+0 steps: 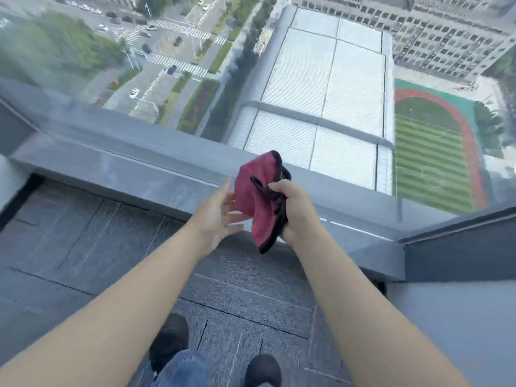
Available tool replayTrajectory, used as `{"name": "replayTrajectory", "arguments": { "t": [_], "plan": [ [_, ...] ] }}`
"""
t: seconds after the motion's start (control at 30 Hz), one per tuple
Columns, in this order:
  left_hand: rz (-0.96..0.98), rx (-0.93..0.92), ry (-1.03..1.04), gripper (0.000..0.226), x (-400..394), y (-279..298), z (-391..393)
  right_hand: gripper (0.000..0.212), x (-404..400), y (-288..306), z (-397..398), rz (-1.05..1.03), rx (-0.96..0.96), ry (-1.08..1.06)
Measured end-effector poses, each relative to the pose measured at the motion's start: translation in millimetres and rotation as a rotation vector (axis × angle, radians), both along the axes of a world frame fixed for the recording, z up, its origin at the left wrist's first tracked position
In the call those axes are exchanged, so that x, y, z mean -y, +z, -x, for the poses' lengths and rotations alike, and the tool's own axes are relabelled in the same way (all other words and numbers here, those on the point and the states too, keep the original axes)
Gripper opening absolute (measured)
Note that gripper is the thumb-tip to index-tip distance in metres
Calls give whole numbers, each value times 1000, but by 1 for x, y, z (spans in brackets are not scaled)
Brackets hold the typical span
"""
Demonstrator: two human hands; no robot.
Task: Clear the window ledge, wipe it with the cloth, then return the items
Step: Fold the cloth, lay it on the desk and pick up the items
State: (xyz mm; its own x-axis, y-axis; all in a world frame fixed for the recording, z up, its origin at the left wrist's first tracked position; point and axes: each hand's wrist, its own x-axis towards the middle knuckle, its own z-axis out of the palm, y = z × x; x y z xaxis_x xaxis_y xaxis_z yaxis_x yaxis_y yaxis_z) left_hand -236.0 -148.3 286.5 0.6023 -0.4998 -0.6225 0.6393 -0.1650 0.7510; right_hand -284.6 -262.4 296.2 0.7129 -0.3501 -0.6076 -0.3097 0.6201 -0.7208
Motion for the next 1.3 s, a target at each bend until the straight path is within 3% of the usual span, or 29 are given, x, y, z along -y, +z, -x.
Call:
{"name": "replayTrajectory", "arguments": {
  "t": [0.13,0.23,0.37,0.47,0.57,0.7,0.87,0.97,1.03,1.17,1.3],
  "plan": [
    [126,24,176,20,-28,126,-13,18,-14,127,-25,-41,118,186],
    [128,93,347,13,-62,205,-20,13,-42,204,-41,1,189,391],
    [82,177,602,10,-117,283,-16,7,-93,279,-59,167,220,622],
    [41,268,751,22,-169,330,-8,13,-145,323,-71,272,243,766],
    [10,339,904,14,-231,370,10,18,-211,360,-77,320,310,895],
    [-58,408,1088,23,-318,411,45,13,-303,394,-70,375,405,1075],
    [-168,478,1331,18,-427,444,111,4,-428,423,-35,365,473,1355],
    [-230,501,1458,21,-489,457,158,10,-500,436,-1,332,518,1496],
    [-266,512,1548,23,-524,465,188,18,-543,444,22,332,567,1570],
    [-319,534,1678,18,-588,478,241,2,-625,461,62,328,665,1690],
    [-362,543,1806,17,-646,488,283,5,-703,470,92,276,676,1803]
  ]
}}
